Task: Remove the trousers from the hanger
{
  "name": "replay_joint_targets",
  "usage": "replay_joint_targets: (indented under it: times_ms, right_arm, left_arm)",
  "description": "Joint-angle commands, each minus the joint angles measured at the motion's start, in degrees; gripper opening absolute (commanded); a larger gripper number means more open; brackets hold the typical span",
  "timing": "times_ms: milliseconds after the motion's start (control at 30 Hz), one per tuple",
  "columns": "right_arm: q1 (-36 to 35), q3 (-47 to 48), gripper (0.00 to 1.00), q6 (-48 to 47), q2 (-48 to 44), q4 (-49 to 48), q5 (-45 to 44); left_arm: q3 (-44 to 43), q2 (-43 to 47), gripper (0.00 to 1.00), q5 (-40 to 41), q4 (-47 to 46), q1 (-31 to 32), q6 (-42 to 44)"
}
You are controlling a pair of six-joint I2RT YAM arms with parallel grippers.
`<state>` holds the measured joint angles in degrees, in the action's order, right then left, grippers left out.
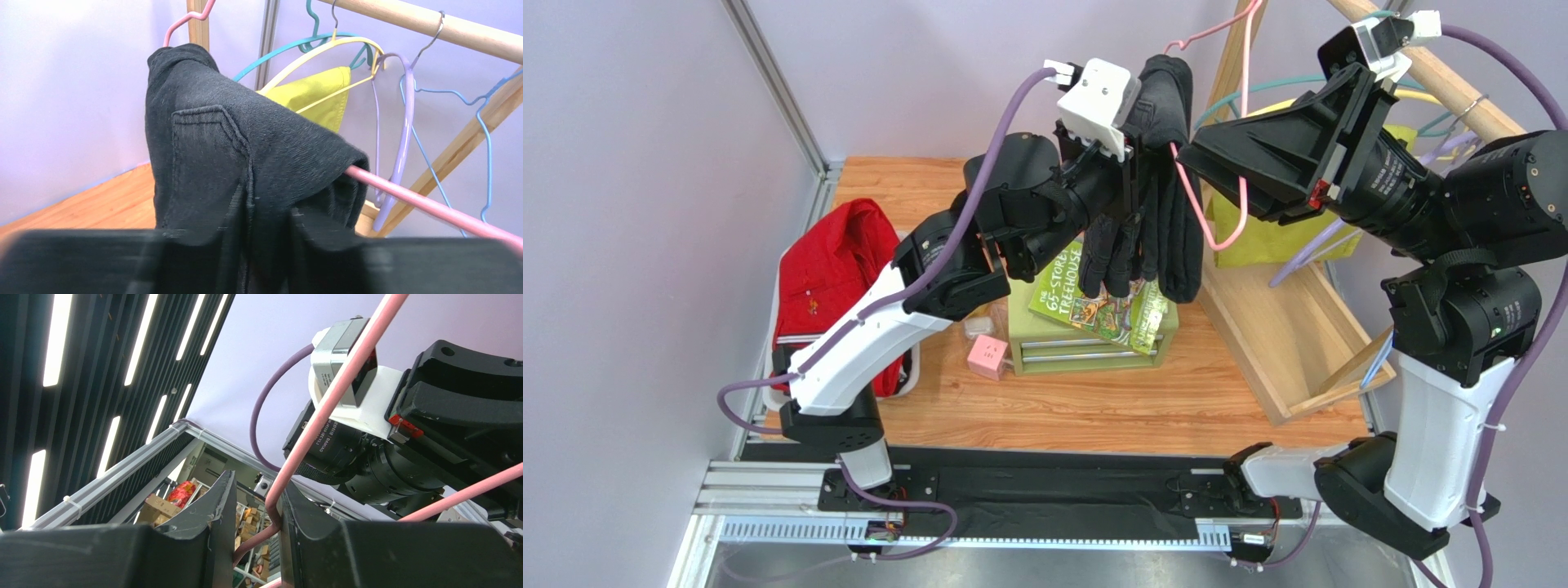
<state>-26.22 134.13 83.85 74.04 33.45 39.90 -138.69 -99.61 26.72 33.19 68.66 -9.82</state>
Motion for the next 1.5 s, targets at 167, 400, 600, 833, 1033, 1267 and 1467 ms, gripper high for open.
replay_joint_targets:
  times_ms: [167,400,600,833,1033,1267,1467]
  right_arm:
    - [-0.41,-3.34,0.0,-6.06,-4.96,-7.36,0.62]
    - [-0.33,-8.62,0.0,-7.65,-6.19,-5.41,-0.52]
    - [-0.33,-10.63,0.0,-7.13,-5.92,-5.94,-0.26]
    - [-0.76,-16.09,0.0,-8.09,-7.77,-3.23,0.09]
    - [-1.03,-16.79,0.0,-13.71,-6.98,11.61,-2.89]
    - [-4.27,-17.5,0.0,-17.93,-3.04,25.07,-12.47]
    - [-9.73,-19.33,0.0,-21.1,-0.04,32.21,-18.46]
  left_arm:
    - [-4.57,-0.23,0.0,7.46,-4.09,1.99,15.34]
    - [-5.27,0.04,0.0,19.32,-22.44,9.99,46.7]
    - [-6.59,-0.32,0.0,20.83,-36.41,11.58,66.23]
    - [-7.56,-1.2,0.0,19.42,-46.01,10.97,79.6]
    - [-7.73,0.12,0.0,20.3,-49.89,9.12,78.82]
    - [-5.01,5.47,0.0,22.4,-47.61,8.94,71.53]
    - [-5.54,8.64,0.0,22.42,-48.13,8.77,69.51]
